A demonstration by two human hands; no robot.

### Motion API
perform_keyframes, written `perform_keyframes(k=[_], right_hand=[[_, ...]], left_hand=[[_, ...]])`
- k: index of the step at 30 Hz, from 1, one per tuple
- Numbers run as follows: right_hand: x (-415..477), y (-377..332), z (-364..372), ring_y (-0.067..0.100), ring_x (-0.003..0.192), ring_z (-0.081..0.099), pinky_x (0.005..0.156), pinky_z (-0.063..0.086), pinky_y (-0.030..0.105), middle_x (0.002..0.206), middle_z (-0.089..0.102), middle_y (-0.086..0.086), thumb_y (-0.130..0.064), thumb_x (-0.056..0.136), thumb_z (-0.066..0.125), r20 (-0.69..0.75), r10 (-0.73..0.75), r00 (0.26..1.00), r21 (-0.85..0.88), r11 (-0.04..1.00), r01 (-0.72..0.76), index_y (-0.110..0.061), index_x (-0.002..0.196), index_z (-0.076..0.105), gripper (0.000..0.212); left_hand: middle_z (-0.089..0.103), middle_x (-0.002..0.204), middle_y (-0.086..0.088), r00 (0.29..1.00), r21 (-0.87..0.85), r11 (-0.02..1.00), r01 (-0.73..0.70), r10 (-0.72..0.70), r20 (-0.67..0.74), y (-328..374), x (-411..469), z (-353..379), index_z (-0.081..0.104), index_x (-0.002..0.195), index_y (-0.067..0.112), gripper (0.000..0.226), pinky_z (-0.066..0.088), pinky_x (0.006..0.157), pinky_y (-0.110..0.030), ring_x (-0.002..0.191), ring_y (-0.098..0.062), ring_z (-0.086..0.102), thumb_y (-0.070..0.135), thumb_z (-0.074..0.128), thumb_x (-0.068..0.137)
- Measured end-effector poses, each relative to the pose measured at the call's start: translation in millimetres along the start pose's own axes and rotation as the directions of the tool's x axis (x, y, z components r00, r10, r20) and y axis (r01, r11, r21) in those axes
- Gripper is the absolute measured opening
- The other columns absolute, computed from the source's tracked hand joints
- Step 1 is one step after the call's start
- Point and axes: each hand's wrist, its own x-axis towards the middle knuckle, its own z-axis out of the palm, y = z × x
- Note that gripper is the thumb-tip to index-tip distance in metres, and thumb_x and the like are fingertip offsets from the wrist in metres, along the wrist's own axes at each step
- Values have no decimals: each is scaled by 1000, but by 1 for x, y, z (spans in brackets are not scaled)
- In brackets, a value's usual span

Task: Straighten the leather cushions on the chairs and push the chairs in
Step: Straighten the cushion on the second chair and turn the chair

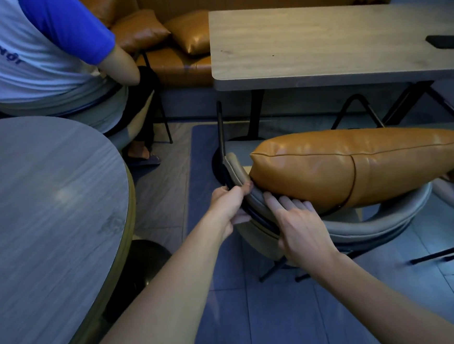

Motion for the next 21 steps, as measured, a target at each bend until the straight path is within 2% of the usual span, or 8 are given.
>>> perform_keyframes(k=[2, 6, 8, 10, 12, 15, 18, 21], right_hand=[[-1, 1, 0, 38, 77, 63, 69, 50, 45, 91, 65, 16, -3, 48, 83, -8, 2, 1000, 0, 1000, -2, 0, 135, 57, 90], [-4, 0, 0, 39, 76, 63, 68, 51, 46, 90, 65, 17, -3, 45, 84, -6, -4, 1000, 7, 1000, 4, 1, 133, 58, 92], [-5, 1, -1, 39, 78, 64, 68, 51, 47, 92, 66, 17, -3, 45, 83, -1, -10, 1000, 5, 1000, 10, 1, 134, 58, 93], [-5, 1, -2, 38, 79, 64, 69, 50, 47, 93, 66, 17, -3, 45, 84, 2, -15, 1000, -3, 1000, 15, 1, 135, 58, 93], [-4, 1, -2, 38, 80, 64, 70, 49, 46, 94, 66, 17, -2, 48, 83, 10, -14, 1000, -15, 1000, 14, 0, 136, 57, 92], [-4, -1, -3, 38, 87, 64, 75, 48, 46, 102, 66, 16, -3, 58, 81, 22, -14, 1000, -25, 1000, 15, -4, 142, 52, 88], [-4, -3, -3, 38, 88, 64, 76, 47, 46, 103, 66, 17, -3, 60, 82, 26, 1, 1000, -30, 1000, 0, -4, 142, 52, 88], [-4, -6, -3, 39, 86, 65, 75, 48, 47, 99, 67, 18, -1, 60, 81, 19, 17, 1000, -36, 999, -16, -3, 140, 53, 85]], left_hand=[[77, 79, -8, 1000, 1, 1000, 2, -2, -5, -1, 1, 1, 65, 109, 8, 31, 61, 53, -33, 73, -26, 77, 28, 78, 89], [76, 61, 0, 1000, -12, 1000, 13, -13, -2, -4, 0, -2, 62, 103, 10, 27, 59, 50, -31, 59, -20, 77, 27, 78, 89], [77, 70, -4, 1000, -16, 1000, 19, -20, -9, -5, -1, -2, 62, 106, 9, 31, 60, 50, -31, 61, -21, 77, 28, 79, 88], [75, 68, -2, 1000, -25, 1000, 17, -17, -6, -5, -3, -3, 62, 104, 9, 30, 60, 51, -32, 60, -20, 77, 27, 80, 87], [74, 58, 3, 1000, -34, 999, 17, -16, 9, -6, -3, -4, 61, 102, 11, 28, 60, 51, -32, 59, -19, 77, 28, 80, 88], [75, 58, 6, 1000, -63, 998, 10, -9, 24, -6, -3, -5, 60, 97, 18, 24, 62, 56, -35, 71, -25, 78, 27, 80, 88], [77, 72, 0, 1000, -91, 996, 11, -9, 16, -5, -5, -5, 51, 84, 29, 31, 64, 62, -39, 85, -31, 76, 27, 82, 86], [72, 89, -7, 1000, -74, 997, 11, -11, 6, -4, -8, -4, 52, 86, 29, 30, 64, 62, -38, 88, -33, 75, 29, 82, 86]])
